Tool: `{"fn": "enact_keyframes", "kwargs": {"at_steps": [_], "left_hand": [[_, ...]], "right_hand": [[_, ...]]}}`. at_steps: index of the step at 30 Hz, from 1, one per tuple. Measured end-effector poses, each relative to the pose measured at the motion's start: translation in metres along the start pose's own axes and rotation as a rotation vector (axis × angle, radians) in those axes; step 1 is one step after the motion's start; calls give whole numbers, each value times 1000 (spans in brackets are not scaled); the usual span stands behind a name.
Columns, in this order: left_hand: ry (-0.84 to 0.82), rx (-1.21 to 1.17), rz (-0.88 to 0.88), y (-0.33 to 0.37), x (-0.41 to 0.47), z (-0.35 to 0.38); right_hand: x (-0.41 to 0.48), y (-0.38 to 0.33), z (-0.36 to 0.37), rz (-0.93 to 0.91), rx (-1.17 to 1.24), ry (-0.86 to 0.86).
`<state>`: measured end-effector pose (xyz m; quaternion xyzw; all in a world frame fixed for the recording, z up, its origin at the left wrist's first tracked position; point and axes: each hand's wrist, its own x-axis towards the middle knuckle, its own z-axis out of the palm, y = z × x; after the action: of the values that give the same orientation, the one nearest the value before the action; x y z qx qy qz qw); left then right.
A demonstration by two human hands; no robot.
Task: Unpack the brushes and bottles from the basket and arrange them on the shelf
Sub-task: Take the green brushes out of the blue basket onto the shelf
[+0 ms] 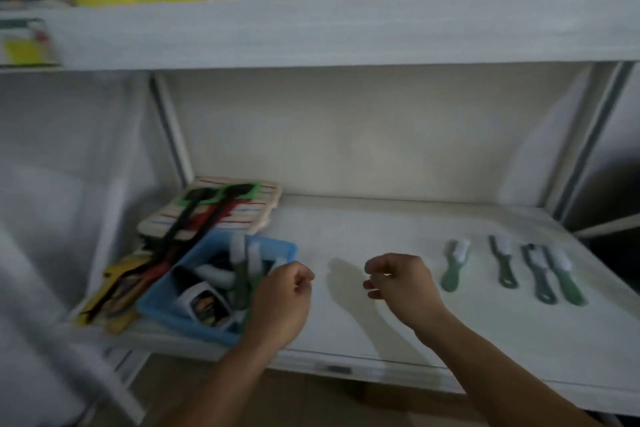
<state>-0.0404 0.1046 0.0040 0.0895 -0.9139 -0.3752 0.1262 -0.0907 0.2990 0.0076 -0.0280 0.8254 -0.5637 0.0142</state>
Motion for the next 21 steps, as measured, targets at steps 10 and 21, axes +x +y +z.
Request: {"fn": "enact_keyframes", "kwargs": {"at_steps": [10,21], "left_hand": [[2,396,-315,-91,41,-61],[52,265,-397,-103,74,-39]], "right_hand": [[22,-61,158,-286,-730,-262],[45,-60,209,-167,-953,-154]]}}
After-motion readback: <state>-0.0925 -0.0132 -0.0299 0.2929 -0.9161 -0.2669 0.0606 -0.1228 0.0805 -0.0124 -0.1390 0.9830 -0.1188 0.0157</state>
